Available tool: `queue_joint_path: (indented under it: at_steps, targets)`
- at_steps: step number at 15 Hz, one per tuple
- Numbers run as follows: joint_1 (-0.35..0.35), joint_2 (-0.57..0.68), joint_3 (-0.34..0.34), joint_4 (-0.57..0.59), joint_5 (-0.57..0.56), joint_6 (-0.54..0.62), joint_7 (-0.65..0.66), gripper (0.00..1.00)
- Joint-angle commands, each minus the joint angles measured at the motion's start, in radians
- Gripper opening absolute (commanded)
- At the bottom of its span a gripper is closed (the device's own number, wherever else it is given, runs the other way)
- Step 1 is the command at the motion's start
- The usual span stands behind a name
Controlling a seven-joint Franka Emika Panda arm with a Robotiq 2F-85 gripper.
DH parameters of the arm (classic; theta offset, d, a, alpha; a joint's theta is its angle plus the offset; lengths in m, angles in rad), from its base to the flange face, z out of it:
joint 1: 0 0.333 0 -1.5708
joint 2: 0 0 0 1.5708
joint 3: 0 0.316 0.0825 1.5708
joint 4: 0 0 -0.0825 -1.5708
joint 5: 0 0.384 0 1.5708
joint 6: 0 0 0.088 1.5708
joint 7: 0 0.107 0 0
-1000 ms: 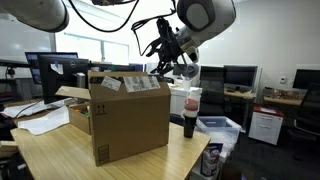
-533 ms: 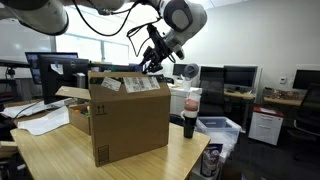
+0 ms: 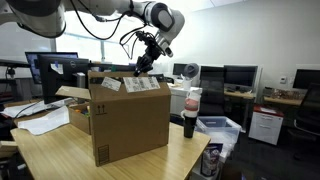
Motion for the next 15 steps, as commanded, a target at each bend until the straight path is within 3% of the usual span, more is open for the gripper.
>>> queue_joint_path:
  at_steps: [1,15]
  targets:
    - [0.059,-0.003,-0.05,-0.015,-0.133,-0.014,0.049,0.0]
    - [0.255,-0.02,-0.162,-0.046,-0.714,-0.234,0.043,0.0]
